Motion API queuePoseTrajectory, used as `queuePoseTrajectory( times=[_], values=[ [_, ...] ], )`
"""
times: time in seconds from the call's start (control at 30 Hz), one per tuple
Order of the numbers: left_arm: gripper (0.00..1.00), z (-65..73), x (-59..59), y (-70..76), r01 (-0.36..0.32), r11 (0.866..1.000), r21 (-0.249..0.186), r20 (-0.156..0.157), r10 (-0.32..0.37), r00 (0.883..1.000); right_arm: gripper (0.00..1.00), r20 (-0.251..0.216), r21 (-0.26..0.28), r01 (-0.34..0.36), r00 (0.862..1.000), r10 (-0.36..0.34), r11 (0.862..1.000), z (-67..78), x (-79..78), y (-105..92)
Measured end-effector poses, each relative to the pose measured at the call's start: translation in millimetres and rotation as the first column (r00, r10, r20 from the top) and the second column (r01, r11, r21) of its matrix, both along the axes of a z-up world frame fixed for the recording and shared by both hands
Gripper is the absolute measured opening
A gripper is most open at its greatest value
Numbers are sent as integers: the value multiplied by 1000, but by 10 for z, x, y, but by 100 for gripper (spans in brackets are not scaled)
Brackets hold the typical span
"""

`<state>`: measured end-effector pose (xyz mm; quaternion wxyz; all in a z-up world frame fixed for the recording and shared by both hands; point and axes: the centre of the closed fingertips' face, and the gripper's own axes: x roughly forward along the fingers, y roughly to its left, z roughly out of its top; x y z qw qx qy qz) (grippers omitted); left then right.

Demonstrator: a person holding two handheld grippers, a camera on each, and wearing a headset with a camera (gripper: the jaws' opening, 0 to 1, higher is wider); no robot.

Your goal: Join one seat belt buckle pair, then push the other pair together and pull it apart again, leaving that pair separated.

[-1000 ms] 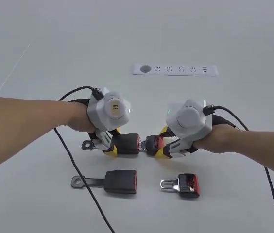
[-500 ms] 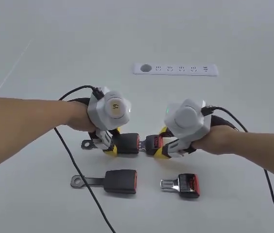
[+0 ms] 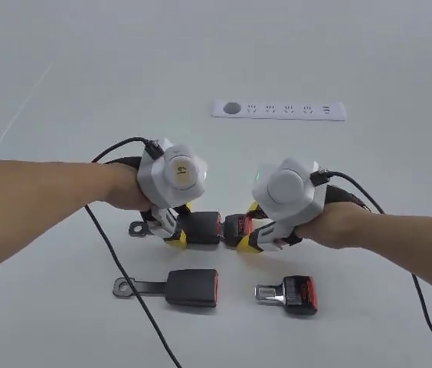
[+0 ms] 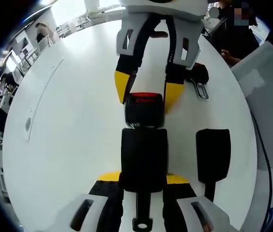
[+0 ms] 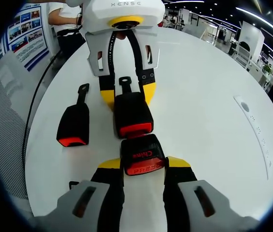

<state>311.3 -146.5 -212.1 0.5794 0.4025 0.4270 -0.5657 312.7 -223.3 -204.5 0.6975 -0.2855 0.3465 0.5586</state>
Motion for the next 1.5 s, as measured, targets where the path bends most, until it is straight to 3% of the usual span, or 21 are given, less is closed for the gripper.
queuePoseTrajectory(
  times=[0.07, 0.1, 0.2, 0.4, 0.7, 0.87, 1.1, 1.23, 1.5],
  values=[
    [31, -54, 49, 34, -1, 1000, 3, -5, 1, 1000, 28, -1, 0, 2, 1000, -2, 1000, 30, -15, -8],
    [31, -29, 54, 42, -9, 1000, 17, 13, 9, 1000, 28, -1, 0, 1, 1000, -1, 1000, 37, -18, -10],
    [31, -52, 49, 45, -12, 1000, 15, 7, 12, 1000, 28, -1, 0, 0, 1000, 0, 1000, -6, -3, 11],
    [31, 26, -30, -21, -10, 1000, 27, 22, 9, 1000, 28, -1, -2, -2, 1000, 2, 1000, -24, 7, 29],
    [30, -23, 24, 20, -10, 1000, 9, 17, 10, 1000, 28, 6, -8, 4, 1000, -4, 1000, -16, 43, 36],
    [30, -14, 8, 1, 3, 1000, 30, 21, -3, 1000, 28, 15, -9, 6, 1000, -6, 1000, -43, 63, 40],
    [31, -10, 22, 23, -32, 999, -8, 18, 32, 999, 29, 34, -3, -43, 998, 44, 999, 21, 41, 19],
    [31, -23, 39, 31, -41, 999, -6, 10, 41, 999, 29, 58, -13, -92, 994, 93, 996, -41, 45, -5],
    [32, -26, 42, 36, -34, 999, -14, 10, 34, 999, 28, 53, -3, -85, 995, 85, 996, -3, 57, -11]
  ],
)
